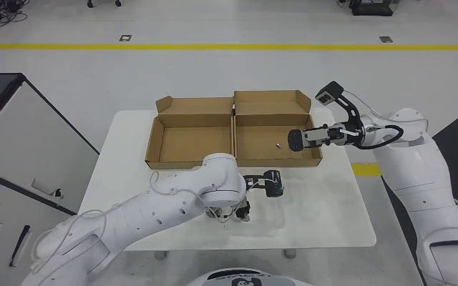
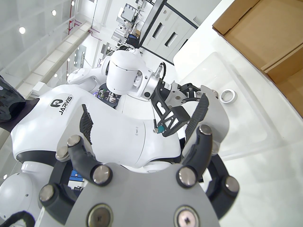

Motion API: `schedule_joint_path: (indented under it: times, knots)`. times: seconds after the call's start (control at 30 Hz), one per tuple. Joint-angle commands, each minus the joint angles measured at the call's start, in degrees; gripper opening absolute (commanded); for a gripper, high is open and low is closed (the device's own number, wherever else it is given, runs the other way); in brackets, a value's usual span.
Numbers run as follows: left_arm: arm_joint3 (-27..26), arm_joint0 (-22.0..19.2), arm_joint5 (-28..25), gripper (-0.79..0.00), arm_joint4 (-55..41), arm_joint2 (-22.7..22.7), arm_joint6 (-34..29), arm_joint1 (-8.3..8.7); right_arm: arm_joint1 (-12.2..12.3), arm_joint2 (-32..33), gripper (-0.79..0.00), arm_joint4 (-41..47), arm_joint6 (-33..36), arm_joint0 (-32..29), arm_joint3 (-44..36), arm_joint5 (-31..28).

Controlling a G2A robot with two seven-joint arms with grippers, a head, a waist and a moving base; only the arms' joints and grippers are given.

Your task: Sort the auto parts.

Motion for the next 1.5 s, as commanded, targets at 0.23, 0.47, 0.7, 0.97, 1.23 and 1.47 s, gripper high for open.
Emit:
schedule_joint_path:
  times: [0.23, 0.47, 0.7, 0.97, 1.23, 1.47]
  knots:
    - [2.9, -2.6, 2.0, -0.062, 0.4, 4.9, -2.0, -1.08, 0.0, 0.0, 0.000, 0.0, 0.0, 0.0, 0.0, 0.0]
    - [5.3, -4.3, 1.9, -0.274, -1.3, 7.4, -1.9, -1.99, 0.0, 0.0, 0.000, 0.0, 0.0, 0.0, 0.0, 0.0]
    - [7.8, -6.0, 1.9, -0.323, -2.1, 10.6, -1.9, -2.88, 0.0, 0.0, 0.000, 0.0, 0.0, 0.0, 0.0, 0.0]
    - [10.5, -6.6, 0.9, -0.366, -3.8, 11.6, -0.9, -3.66, 0.0, 0.0, 0.000, 0.0, 0.0, 0.0, 0.0, 0.0]
    - [12.7, -6.2, 0.3, -0.422, -3.8, 12.5, -0.3, -4.43, 0.0, 0.0, 0.000, 0.0, 0.0, 0.0, 0.0, 0.0]
    - [14.0, -6.4, -0.1, -0.456, -4.3, 13.3, 0.1, -4.97, 0.0, 0.0, 0.000, 0.0, 0.0, 0.0, 0.0, 0.0]
